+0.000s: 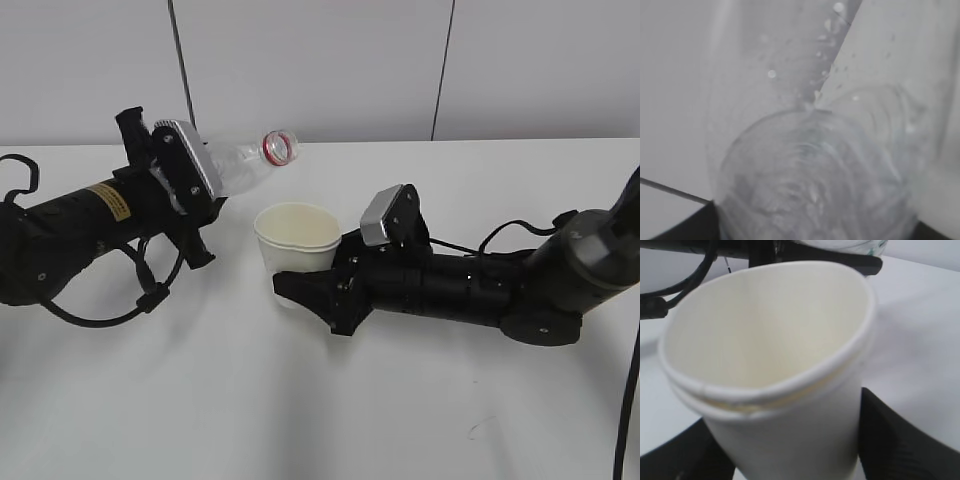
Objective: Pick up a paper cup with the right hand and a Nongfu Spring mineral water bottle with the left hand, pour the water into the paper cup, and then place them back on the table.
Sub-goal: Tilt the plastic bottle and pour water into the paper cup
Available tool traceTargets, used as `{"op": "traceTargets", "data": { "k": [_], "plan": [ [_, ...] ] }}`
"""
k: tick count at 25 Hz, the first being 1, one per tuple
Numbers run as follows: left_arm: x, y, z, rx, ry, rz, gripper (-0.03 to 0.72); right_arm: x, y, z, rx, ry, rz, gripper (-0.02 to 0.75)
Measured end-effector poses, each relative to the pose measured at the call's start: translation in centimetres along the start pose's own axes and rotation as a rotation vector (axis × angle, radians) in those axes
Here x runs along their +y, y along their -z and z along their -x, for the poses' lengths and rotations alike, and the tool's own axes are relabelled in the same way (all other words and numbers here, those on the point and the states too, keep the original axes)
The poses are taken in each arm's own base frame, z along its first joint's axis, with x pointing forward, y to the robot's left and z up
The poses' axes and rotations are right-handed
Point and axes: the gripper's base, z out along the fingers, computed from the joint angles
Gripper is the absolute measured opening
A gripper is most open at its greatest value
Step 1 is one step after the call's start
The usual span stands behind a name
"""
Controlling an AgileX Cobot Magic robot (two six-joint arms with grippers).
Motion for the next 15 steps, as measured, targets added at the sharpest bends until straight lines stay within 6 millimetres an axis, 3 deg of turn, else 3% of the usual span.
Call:
{"op": "traceTargets", "data": {
  "k": [15],
  "plan": [
    [0.77,0.05,0.35,-0.026,-0.247,0.086,0.327,-0.88,0.04,-0.12,0.013,-0.01,-0.097,0.479]
  ]
}}
